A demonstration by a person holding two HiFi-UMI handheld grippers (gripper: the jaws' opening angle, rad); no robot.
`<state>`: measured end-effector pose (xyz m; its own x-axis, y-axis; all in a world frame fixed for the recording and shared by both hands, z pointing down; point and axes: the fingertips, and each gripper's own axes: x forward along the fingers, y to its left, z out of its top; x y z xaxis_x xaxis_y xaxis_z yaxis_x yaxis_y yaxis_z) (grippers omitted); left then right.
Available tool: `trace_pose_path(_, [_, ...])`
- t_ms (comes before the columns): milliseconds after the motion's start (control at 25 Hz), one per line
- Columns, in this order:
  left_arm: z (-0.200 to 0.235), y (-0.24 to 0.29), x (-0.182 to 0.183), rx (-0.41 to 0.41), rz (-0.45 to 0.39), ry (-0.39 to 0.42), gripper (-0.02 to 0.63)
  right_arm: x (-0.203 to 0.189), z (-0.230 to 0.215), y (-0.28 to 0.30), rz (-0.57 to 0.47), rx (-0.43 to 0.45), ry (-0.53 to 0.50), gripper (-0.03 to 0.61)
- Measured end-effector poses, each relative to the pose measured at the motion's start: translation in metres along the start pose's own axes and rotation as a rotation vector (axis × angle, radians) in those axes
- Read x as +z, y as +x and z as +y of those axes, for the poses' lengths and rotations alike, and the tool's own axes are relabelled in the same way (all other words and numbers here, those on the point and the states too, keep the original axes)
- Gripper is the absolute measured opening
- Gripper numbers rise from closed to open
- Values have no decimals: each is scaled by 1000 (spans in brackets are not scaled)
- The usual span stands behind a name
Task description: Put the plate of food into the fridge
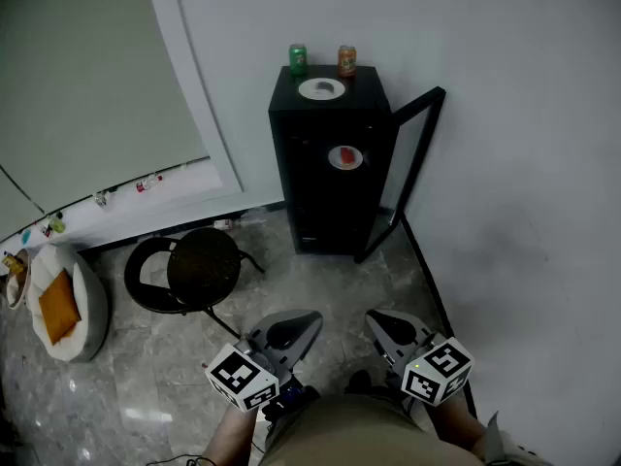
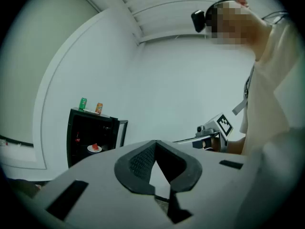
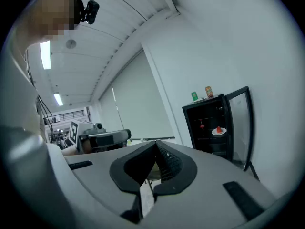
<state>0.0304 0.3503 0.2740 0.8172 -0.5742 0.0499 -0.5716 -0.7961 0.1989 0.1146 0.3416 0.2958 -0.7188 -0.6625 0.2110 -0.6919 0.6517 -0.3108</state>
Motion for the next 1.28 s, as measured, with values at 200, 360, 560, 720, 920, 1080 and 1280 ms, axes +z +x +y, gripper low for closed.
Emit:
trace_pose_path(200, [1,25,1,11,6,16,9,11,-24,-1,-22,16,18,21])
trace_pose_path(360, [-1,44,2,19,19,18,9,11,-40,-5,-10,24,21,21])
trace_pose_path(560, [-3,64,6,36,27,29,9,18,-58,-14,-17,38,23,21])
trace_pose_path(720, [-6,84,6,54,42,48,9,22,-75,-23,-22,59,26,21])
trace_pose_path(920, [-7,103,7,102,66,91,9,25,-94,-36,-31,80,19,21])
trace_pose_path(1080, [-8,114,6,132,79,123,9,26,-103,-42,-41,129,27,21])
trace_pose_path(1280, [-8,119,4,143,81,109,9,30,-113,-48,-71,117,52,21])
